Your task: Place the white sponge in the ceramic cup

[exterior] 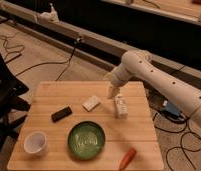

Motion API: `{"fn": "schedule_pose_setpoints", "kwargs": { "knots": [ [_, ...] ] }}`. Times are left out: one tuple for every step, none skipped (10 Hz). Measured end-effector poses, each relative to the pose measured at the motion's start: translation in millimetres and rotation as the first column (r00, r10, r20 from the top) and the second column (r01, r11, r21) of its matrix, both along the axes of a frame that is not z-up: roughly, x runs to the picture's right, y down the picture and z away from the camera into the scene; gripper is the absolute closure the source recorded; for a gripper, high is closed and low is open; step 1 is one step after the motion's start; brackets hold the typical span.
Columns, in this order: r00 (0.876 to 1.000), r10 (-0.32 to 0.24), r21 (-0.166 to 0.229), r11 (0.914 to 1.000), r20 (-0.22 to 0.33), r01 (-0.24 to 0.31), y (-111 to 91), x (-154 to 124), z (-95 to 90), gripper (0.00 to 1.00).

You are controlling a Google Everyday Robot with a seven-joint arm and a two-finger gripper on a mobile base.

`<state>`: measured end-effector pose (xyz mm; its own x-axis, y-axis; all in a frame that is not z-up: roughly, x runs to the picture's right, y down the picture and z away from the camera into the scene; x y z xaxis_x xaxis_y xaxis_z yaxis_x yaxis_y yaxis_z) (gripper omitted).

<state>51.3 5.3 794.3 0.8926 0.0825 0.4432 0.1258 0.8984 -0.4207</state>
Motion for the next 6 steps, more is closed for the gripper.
{"fn": "schedule_pose_setpoints", "kwargs": {
  "knots": [
    [0.999, -0.036, -0.008, 0.9993, 0.007, 0.036, 8.8, -8.0, 10.8, 0.27],
    [0.998, -0.061, -0.009, 0.9981, 0.010, 0.061, 14.2, -13.7, 18.5, 0.27],
    [0.996, -0.092, -0.010, 0.9957, 0.010, 0.092, 21.3, -20.1, 28.9, 0.27],
    [0.992, -0.124, -0.008, 0.9922, 0.014, 0.124, 27.8, -30.2, 40.2, 0.27],
    [0.990, -0.141, -0.009, 0.9899, 0.020, 0.142, 32.2, -38.1, 47.3, 0.27],
    [0.987, -0.159, -0.015, 0.9871, 0.037, 0.159, 38.6, -52.6, 56.2, 0.27]
  ]
}}
